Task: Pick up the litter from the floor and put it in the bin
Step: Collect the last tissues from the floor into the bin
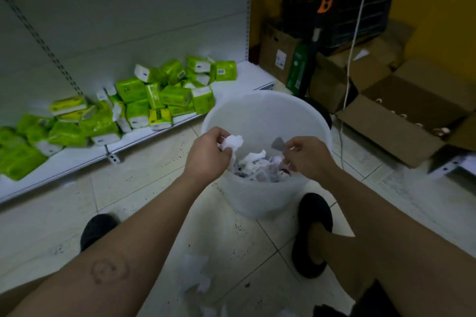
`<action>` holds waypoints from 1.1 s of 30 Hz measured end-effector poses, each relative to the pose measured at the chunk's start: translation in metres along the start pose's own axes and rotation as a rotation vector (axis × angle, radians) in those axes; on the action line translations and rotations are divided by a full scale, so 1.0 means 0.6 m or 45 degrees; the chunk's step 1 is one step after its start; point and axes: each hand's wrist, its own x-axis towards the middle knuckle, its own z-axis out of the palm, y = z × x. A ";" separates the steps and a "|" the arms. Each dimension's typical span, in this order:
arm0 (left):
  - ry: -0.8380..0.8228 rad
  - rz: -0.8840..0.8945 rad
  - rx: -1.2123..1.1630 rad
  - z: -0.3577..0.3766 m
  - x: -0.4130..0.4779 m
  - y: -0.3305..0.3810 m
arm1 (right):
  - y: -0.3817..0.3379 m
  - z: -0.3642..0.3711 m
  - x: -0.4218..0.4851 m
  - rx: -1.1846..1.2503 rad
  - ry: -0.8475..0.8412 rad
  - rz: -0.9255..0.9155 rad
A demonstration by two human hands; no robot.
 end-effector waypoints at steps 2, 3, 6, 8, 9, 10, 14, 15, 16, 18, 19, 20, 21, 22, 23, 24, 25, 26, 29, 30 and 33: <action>-0.033 0.004 0.060 0.026 0.023 0.010 | 0.024 0.003 0.018 0.130 -0.031 0.121; -0.076 -0.010 0.103 0.038 0.032 0.012 | 0.031 0.003 0.026 0.123 -0.056 0.100; -0.191 -0.013 0.260 0.066 0.039 0.007 | 0.040 0.002 0.040 0.020 -0.127 -0.002; -0.216 0.028 0.348 0.075 0.027 -0.001 | 0.043 0.003 0.039 -0.009 -0.145 0.004; -0.225 0.051 0.379 0.077 0.020 -0.004 | 0.041 0.003 0.034 -0.008 -0.136 0.015; -0.230 0.064 0.398 0.076 0.012 -0.007 | 0.037 0.005 0.030 -0.014 -0.127 0.010; -0.233 0.053 0.397 0.055 -0.020 -0.018 | 0.007 0.023 -0.008 -0.096 -0.134 -0.059; -0.230 0.052 0.396 0.046 -0.030 -0.022 | -0.004 0.029 -0.022 -0.099 -0.132 -0.074; -0.225 0.052 0.395 0.036 -0.041 -0.027 | -0.016 0.037 -0.037 -0.093 -0.126 -0.098; -0.208 0.038 0.393 0.015 -0.067 -0.038 | -0.039 0.055 -0.071 -0.073 -0.100 -0.187; -0.202 0.022 0.388 0.005 -0.083 -0.046 | -0.048 0.066 -0.088 -0.083 -0.095 -0.238; -0.200 -0.001 0.378 -0.004 -0.101 -0.057 | -0.056 0.078 -0.105 -0.107 -0.105 -0.290; -0.204 -0.027 0.366 -0.012 -0.120 -0.070 | -0.062 0.090 -0.121 -0.139 -0.134 -0.333; -0.218 -0.056 0.361 -0.018 -0.139 -0.085 | -0.066 0.103 -0.135 -0.172 -0.172 -0.365; -0.241 -0.089 0.368 -0.023 -0.159 -0.101 | -0.070 0.115 -0.148 -0.208 -0.214 -0.384; -0.271 -0.130 0.381 -0.027 -0.178 -0.117 | -0.071 0.127 -0.159 -0.241 -0.260 -0.389; -0.300 -0.174 0.393 -0.030 -0.195 -0.134 | -0.072 0.140 -0.168 -0.274 -0.311 -0.381; -0.327 -0.221 0.406 -0.032 -0.210 -0.150 | -0.072 0.153 -0.175 -0.308 -0.369 -0.367; -0.418 -0.340 0.445 -0.033 -0.247 -0.195 | -0.065 0.197 -0.191 -0.388 -0.563 -0.283; -0.454 -0.374 0.453 -0.032 -0.256 -0.209 | -0.059 0.212 -0.196 -0.397 -0.624 -0.234; -0.570 -0.469 0.463 -0.023 -0.273 -0.250 | -0.033 0.255 -0.208 -0.432 -0.804 -0.084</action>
